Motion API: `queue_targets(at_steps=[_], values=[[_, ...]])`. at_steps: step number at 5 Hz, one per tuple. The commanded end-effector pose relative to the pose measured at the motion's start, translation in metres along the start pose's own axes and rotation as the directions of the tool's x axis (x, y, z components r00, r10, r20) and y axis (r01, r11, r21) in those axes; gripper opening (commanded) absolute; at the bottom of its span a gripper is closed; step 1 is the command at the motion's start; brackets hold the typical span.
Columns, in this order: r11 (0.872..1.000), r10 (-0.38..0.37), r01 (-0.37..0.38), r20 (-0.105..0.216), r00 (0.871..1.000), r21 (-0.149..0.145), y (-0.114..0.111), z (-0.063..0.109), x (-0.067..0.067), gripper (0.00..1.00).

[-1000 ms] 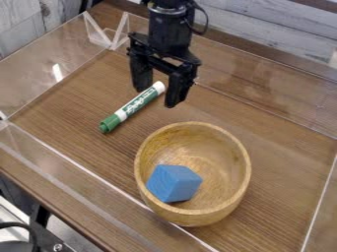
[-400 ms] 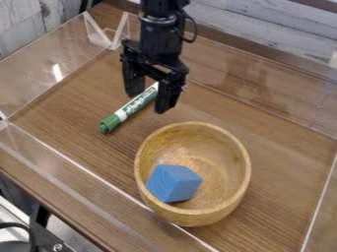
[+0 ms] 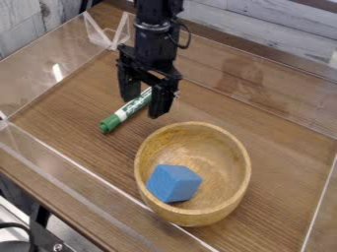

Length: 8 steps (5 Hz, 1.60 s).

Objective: Put the green marker in the brown bowl

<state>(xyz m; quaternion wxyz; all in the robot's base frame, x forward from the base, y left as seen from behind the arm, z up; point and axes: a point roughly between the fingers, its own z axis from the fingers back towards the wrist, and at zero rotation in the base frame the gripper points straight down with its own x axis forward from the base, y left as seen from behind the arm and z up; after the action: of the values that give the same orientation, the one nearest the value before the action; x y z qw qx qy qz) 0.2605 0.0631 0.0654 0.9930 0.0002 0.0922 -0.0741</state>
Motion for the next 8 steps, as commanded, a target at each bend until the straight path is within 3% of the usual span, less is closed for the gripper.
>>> queue_targets(at_steps=[1,4,8], values=[[1.000,-0.003,0.002,0.031,1.000,0.014,0.008,0.006,0.000,1.00],[0.999,-0.048,0.047,0.027,0.998,0.016,0.017,0.000,-0.011,1.00],[0.997,-0.072,0.070,0.077,0.994,0.026,0.026,0.005,-0.018,1.00]])
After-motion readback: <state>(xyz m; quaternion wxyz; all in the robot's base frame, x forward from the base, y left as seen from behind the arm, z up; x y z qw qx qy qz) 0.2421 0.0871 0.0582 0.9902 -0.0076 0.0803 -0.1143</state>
